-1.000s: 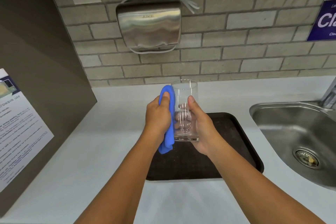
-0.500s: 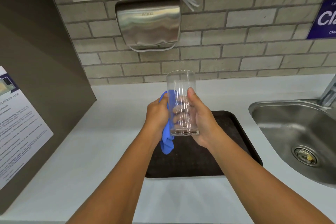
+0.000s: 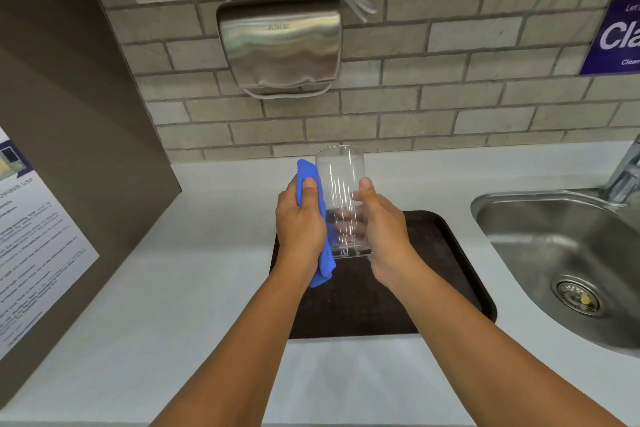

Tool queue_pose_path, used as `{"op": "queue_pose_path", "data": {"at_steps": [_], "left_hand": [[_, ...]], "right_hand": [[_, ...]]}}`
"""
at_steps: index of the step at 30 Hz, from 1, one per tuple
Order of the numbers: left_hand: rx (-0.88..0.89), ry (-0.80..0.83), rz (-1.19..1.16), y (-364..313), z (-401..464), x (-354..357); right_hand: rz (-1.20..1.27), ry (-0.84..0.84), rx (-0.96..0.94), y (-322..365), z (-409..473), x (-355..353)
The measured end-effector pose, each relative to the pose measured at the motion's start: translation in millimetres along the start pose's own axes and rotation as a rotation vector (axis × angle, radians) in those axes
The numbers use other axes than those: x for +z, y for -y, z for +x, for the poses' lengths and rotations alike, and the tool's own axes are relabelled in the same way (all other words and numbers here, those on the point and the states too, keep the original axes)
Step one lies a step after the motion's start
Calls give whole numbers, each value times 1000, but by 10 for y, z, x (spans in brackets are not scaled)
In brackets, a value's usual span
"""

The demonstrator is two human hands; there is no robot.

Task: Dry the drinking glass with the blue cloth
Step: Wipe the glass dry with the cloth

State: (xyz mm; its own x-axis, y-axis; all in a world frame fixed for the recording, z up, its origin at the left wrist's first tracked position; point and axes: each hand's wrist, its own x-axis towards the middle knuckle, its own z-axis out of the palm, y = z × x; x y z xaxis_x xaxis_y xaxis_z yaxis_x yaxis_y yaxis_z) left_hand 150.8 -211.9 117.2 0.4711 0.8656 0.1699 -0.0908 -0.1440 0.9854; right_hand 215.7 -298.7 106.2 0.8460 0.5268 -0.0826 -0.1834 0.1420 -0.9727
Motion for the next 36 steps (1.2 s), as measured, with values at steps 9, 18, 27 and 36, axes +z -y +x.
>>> {"op": "queue_pose_path", "data": {"at_steps": [9, 18, 27, 36], "left_hand": [[350, 45, 83, -71, -184, 82], [477, 62, 97, -86, -209, 17], [31, 91, 53, -79, -96, -20], [-23, 99, -43, -180, -18, -53]], "right_hand": [[-23, 21, -71, -46, -25, 22], [64, 69, -56, -44, -82, 5], [180, 119, 86, -9, -148, -48], [174, 220, 70, 101, -215, -69]]}}
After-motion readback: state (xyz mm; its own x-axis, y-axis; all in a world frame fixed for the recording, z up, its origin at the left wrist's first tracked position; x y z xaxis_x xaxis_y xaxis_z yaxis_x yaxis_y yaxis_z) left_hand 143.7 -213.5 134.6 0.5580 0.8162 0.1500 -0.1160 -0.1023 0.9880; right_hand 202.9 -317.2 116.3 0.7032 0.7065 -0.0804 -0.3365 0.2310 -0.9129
